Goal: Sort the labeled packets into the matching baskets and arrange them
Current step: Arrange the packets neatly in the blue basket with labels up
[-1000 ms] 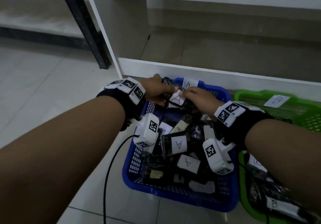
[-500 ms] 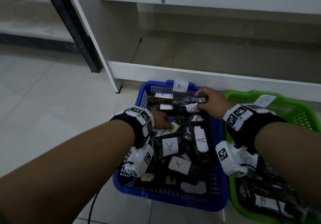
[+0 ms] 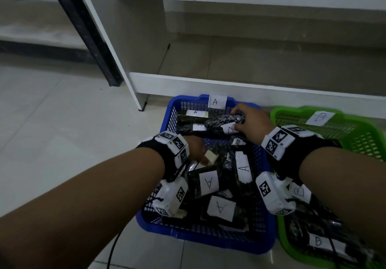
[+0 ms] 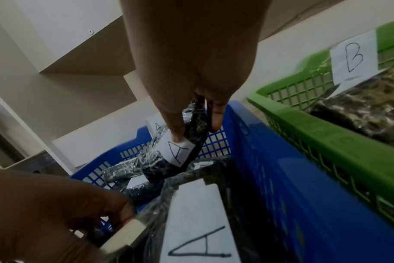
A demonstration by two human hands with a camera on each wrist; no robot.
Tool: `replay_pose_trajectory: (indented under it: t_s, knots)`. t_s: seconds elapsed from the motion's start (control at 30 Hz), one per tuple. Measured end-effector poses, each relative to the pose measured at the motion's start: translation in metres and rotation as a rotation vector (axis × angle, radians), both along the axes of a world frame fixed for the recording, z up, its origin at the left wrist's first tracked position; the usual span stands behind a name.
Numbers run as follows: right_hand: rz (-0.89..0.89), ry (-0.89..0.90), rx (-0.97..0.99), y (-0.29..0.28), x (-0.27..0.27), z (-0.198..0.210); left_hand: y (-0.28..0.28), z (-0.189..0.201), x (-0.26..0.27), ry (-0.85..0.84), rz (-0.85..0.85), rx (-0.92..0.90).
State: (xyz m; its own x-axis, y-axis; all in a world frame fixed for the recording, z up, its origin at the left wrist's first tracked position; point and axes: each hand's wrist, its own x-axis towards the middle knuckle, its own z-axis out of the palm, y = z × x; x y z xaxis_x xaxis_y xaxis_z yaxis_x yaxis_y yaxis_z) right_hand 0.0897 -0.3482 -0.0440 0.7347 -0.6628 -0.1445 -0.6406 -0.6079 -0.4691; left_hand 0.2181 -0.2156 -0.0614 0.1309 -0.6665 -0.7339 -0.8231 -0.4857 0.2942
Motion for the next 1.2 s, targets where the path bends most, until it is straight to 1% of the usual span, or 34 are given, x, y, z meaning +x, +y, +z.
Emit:
replay_pose_trajectory:
  t_s: [0.1,0.2,0.3,0.37,0.43,0.5,0.57,0.63,0.8,0.9,1.0,1.07,1.13,1.2]
  knots:
    - [-0.003,0.013,0.010,0.000,0.001,0.000,0.001,0.009,0.001,0.015,-0.036,0.015]
    - [-0.007,0.015,0.020,-0.001,0.002,0.001,0.003,0.016,0.005,0.061,0.031,-0.033]
    - [-0.052,-0.021,0.038,0.001,0.004,0.006,0.010,0.022,0.010,0.087,0.034,-0.064]
    - [-0.061,-0.069,0.100,0.003,0.006,0.010,0.015,0.025,0.009,0.122,0.035,-0.099]
    - [-0.029,-0.066,0.193,0.006,0.011,0.013,0.019,0.027,0.004,0.149,0.034,-0.150]
    - [0.002,-0.015,0.232,0.013,0.015,0.013,0.026,0.030,-0.005,0.144,-0.011,-0.211]
    - [0.012,0.003,0.232,0.021,0.018,0.009,0.033,0.030,-0.012,0.106,-0.092,-0.270]
    - [0.012,0.023,0.219,0.029,0.021,0.004,0.038,0.030,-0.013,0.081,-0.135,-0.292]
    - [-0.033,0.139,0.188,0.046,0.033,0.001,0.035,0.039,0.003,0.058,-0.128,-0.208]
    - [-0.086,0.131,0.199,0.045,0.035,0.001,0.037,0.041,0.017,0.124,-0.027,-0.155]
    - [-0.060,0.194,0.188,0.046,0.036,-0.005,0.039,0.041,0.028,0.143,0.065,-0.156]
    - [-0.050,0.175,0.208,0.049,0.037,-0.007,0.040,0.042,0.033,0.137,0.108,-0.147]
    - [-0.022,0.154,0.216,0.053,0.038,-0.008,0.039,0.044,0.036,0.110,0.110,-0.141]
    - [0.001,0.150,0.223,0.055,0.039,-0.007,0.038,0.045,0.038,0.045,0.073,-0.157]
